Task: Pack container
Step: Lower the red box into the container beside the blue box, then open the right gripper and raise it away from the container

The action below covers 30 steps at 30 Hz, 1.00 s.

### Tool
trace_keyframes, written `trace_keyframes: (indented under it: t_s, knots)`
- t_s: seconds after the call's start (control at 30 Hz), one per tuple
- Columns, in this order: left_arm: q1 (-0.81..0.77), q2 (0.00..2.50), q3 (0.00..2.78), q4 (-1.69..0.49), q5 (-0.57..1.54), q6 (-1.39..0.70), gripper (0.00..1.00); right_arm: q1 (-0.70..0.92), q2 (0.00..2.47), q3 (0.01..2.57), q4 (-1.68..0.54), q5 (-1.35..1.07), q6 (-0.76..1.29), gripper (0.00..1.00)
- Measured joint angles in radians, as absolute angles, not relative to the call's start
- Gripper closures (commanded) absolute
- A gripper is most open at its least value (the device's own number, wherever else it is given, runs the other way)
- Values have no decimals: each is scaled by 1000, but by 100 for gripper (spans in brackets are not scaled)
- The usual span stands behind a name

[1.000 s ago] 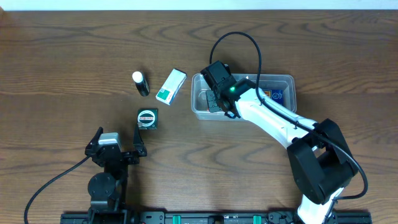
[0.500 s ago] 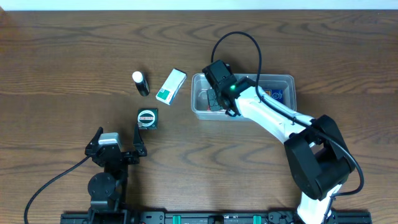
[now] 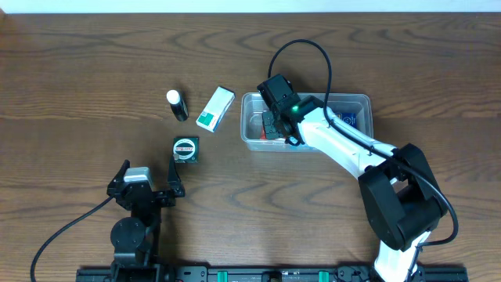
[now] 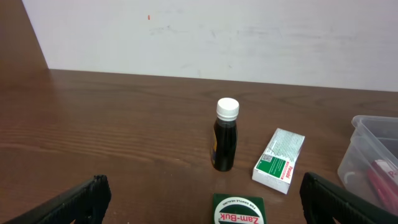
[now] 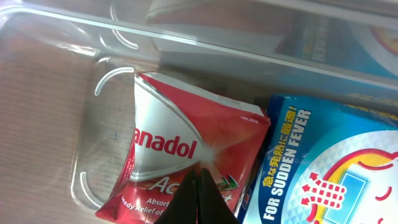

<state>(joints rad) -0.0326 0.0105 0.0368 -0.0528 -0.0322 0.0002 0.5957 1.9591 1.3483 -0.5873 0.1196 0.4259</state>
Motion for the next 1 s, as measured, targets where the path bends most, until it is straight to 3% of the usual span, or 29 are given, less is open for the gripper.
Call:
trace_keyframes:
  t_s: [1.0]
  knots:
    - [-33, 10, 37, -53, -32, 0, 2, 509, 1973, 1477, -721, -91, 456, 99]
